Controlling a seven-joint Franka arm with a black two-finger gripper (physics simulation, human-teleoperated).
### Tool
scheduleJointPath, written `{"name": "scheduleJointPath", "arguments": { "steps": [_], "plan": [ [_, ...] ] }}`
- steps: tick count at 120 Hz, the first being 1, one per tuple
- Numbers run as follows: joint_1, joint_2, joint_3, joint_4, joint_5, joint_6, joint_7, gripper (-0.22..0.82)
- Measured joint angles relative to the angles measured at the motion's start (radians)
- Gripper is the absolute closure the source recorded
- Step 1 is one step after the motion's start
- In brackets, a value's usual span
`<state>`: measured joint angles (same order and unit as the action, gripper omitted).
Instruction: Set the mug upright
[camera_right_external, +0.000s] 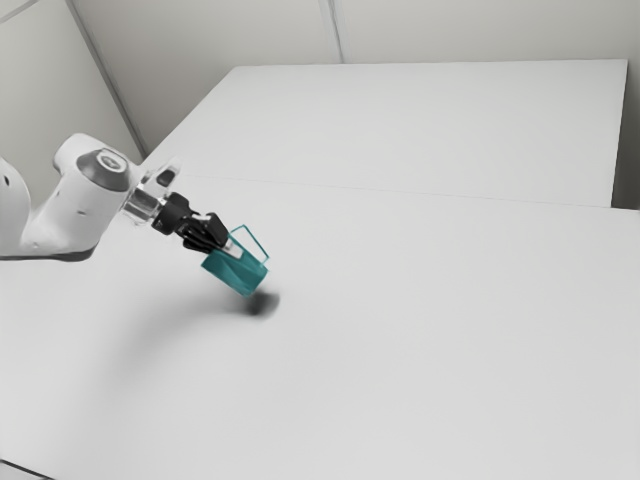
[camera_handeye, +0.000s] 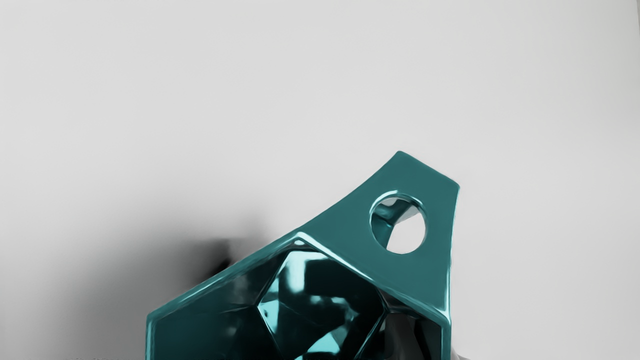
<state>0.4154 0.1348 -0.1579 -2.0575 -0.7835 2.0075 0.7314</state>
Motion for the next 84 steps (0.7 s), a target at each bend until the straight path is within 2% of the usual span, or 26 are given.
{"name": "scheduleJointPath", "arguments": {
  "steps": [40,58,68,84],
  "plan": [
    [-0.006,-0.059,-0.072,0.033,0.425,-0.027,-0.225,0.78],
    [-0.058,-0.063,-0.08,0.037,0.525,-0.026,-0.327,0.79],
    [-0.111,-0.063,-0.058,0.039,0.547,-0.025,-0.376,0.79],
    [-0.246,-0.069,0.058,0.039,0.589,-0.02,-0.451,0.79]
  ]
}}
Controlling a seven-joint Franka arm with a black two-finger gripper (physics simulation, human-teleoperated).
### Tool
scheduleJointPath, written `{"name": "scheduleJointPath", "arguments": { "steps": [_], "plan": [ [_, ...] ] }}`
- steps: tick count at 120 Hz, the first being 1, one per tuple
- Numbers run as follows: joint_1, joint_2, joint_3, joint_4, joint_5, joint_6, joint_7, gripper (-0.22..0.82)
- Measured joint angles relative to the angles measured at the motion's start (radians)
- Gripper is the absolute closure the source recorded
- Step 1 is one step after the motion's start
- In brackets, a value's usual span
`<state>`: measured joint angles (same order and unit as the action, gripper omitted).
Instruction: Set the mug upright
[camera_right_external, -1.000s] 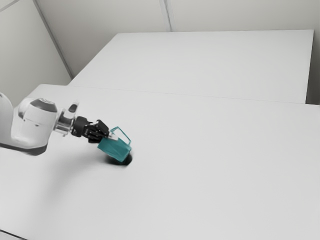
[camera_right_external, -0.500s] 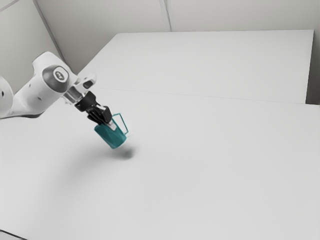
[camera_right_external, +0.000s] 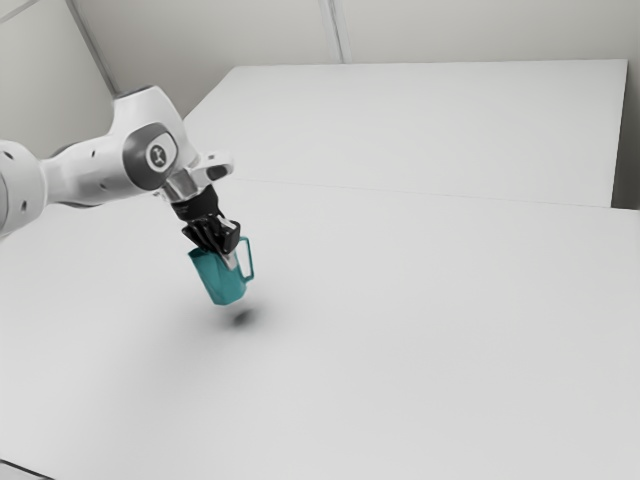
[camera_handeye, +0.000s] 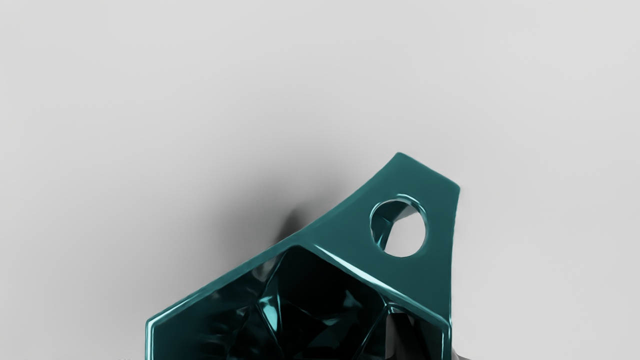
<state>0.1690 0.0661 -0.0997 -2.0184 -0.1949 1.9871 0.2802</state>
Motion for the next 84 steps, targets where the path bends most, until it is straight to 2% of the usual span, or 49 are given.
{"name": "scheduleJointPath", "arguments": {
  "steps": [10,23,47,84],
  "plan": [
    [-0.073,-0.004,0.059,-0.004,0.031,0.009,-0.046,0.79],
    [-0.109,-0.007,0.074,-0.009,0.084,0.022,-0.105,0.79],
    [-0.114,-0.01,0.071,-0.053,0.179,0.066,-0.209,0.78],
    [-0.115,0.0,0.03,-0.08,0.31,0.117,-0.374,0.78]
  ]
}}
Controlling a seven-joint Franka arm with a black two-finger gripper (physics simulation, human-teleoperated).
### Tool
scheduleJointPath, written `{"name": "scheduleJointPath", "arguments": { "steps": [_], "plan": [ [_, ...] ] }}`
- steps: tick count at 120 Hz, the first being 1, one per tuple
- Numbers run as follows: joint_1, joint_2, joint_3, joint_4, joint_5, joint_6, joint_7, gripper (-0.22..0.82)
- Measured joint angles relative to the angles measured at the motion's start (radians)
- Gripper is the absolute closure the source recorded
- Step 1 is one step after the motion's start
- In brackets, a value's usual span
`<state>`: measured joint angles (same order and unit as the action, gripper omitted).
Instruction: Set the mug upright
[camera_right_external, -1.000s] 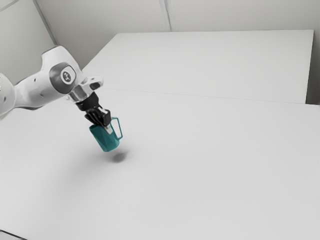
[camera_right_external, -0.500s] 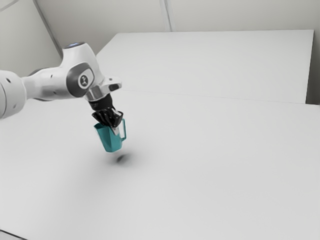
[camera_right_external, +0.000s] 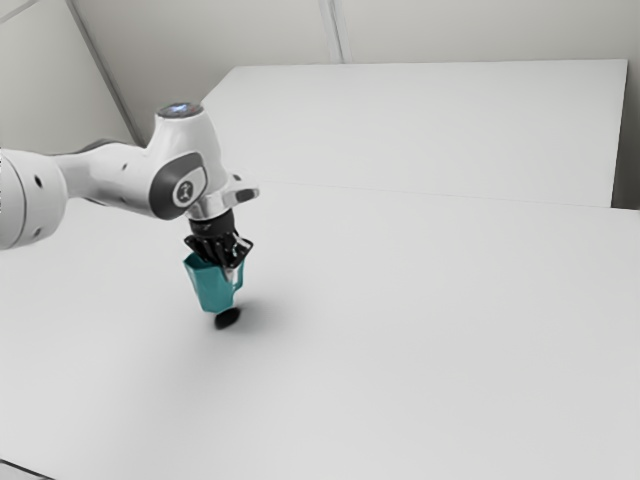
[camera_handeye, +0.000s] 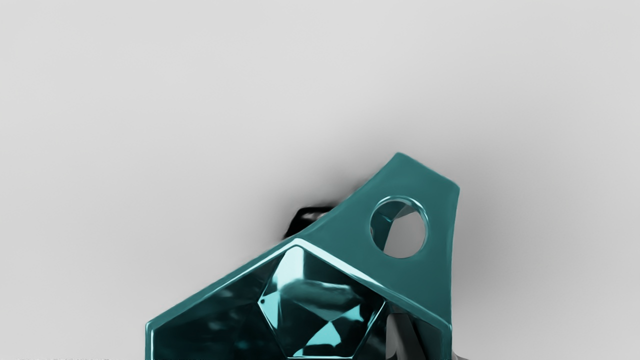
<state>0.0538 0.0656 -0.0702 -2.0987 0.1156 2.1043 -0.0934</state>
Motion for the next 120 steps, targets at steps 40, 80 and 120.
{"name": "scheduleJointPath", "arguments": {
  "steps": [40,80,120],
  "plan": [
    [-0.01,0.032,-0.021,-0.011,0.036,0.036,-0.147,0.78],
    [-0.01,0.064,-0.026,-0.012,0.04,0.059,-0.245,0.74],
    [-0.01,0.035,-0.046,0.016,0.03,0.051,-0.301,0.2]
  ]
}}
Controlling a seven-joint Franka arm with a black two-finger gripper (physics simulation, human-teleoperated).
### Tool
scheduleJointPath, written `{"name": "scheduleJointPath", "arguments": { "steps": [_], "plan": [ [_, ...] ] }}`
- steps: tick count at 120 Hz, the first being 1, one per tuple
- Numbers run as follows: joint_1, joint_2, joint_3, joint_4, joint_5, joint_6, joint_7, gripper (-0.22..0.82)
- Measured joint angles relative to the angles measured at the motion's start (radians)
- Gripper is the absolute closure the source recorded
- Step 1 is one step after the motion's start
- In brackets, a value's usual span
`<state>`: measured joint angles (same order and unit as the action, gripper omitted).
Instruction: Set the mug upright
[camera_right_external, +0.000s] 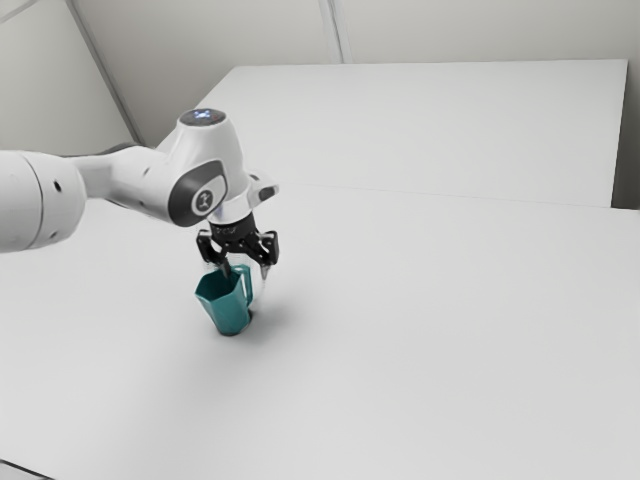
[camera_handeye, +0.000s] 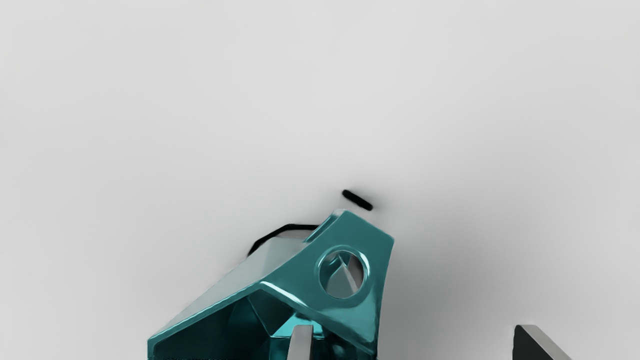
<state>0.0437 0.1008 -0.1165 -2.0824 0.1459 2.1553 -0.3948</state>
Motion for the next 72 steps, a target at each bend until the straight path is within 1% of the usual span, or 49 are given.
{"name": "scheduleJointPath", "arguments": {
  "steps": [13,28,47,72],
  "plan": [
    [0.0,-0.012,-0.001,0.09,-0.011,-0.082,0.001,0.12],
    [0.0,-0.019,-0.001,0.202,-0.04,-0.207,0.031,0.07],
    [0.001,-0.019,0.001,0.311,-0.067,-0.339,0.097,0.03],
    [0.001,-0.021,0.009,0.481,-0.075,-0.501,0.185,0.01]
  ]
}}
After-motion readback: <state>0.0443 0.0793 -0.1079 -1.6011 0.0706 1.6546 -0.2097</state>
